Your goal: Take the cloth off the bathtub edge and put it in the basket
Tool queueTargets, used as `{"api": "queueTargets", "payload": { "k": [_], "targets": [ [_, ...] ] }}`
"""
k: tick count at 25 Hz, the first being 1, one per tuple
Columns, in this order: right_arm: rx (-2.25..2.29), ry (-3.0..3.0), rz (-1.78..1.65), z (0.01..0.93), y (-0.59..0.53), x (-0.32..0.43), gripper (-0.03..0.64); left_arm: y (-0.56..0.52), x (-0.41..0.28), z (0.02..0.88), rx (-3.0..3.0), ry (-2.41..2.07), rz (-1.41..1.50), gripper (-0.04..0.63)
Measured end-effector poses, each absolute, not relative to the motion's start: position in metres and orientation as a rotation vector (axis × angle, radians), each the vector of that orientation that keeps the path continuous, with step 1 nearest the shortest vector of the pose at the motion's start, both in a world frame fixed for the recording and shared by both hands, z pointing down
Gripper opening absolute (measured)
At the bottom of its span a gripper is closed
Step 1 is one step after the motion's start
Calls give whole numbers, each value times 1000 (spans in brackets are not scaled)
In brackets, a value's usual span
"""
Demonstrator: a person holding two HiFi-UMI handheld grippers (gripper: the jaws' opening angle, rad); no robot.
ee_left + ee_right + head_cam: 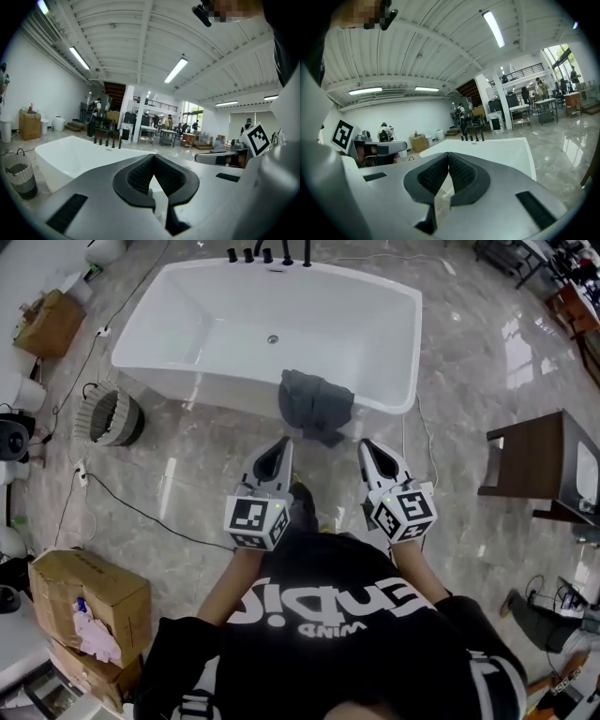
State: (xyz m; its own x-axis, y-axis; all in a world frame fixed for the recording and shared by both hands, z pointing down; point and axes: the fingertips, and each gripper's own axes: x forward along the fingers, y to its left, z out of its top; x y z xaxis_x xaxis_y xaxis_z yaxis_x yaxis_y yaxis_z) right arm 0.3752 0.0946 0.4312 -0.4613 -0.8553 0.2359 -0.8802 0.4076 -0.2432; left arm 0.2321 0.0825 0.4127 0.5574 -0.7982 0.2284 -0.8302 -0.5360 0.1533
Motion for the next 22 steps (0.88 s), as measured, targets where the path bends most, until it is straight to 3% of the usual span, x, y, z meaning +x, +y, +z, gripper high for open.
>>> {"api": "queueTargets", "payload": {
  "k": [10, 22],
  "targets": [
    [1674, -2530, 506, 424, -10, 357, 14, -34, 224, 403, 2619, -1267, 193, 11],
    [1614, -2507, 531, 431, -60, 361, 14, -84, 238, 408, 2601, -1249, 200, 11]
  ]
}}
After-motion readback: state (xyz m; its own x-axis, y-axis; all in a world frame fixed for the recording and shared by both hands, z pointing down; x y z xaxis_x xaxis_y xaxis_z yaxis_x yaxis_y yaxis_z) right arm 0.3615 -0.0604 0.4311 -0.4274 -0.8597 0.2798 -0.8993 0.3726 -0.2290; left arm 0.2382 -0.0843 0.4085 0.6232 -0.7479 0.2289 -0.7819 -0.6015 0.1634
